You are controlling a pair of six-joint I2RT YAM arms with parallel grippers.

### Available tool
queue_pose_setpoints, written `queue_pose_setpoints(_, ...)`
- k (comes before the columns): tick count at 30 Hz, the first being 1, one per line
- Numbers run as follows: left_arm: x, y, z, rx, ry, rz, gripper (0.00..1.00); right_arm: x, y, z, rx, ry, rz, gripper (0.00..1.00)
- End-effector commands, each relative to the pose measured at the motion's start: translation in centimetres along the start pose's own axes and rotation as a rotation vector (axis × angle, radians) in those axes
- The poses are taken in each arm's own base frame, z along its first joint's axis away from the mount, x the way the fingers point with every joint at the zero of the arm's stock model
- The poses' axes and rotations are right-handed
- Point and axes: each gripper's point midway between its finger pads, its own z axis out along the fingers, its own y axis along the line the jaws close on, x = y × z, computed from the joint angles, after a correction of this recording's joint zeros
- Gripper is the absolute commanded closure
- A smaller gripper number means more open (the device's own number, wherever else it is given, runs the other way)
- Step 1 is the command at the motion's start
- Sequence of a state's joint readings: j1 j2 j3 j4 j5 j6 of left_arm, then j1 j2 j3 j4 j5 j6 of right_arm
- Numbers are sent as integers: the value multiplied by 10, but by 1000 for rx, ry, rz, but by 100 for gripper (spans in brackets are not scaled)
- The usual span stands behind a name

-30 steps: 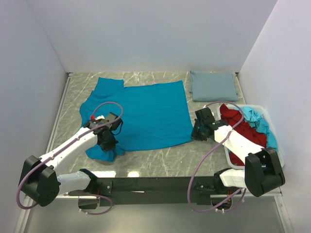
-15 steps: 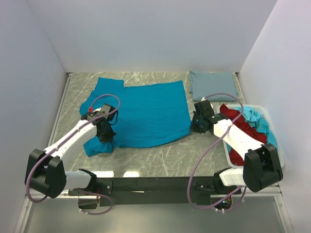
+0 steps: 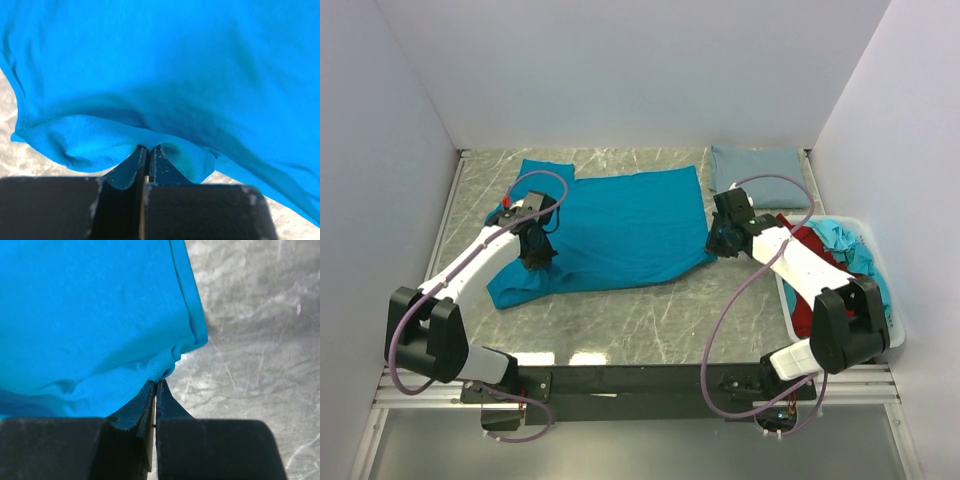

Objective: Fold and stack the t-shirts
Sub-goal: Fold the tshirt

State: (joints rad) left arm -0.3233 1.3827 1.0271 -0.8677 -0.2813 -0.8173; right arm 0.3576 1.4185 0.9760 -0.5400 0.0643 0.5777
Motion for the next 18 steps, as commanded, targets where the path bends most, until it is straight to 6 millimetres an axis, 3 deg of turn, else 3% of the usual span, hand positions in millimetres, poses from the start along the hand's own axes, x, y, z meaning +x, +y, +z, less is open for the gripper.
queue_pose_setpoints(1, -37, -10, -4, 28, -91, -14, 100, -29, 11, -5, -4, -67, -12, 100)
queue_pose_setpoints(12, -66, -39, 14, 99, -104, 52, 100, -56, 21, 5, 0, -95, 5, 100)
queue_pose_setpoints(18, -87, -42, 19, 78, -161, 38, 100, -64, 25, 13, -2, -93, 17, 100)
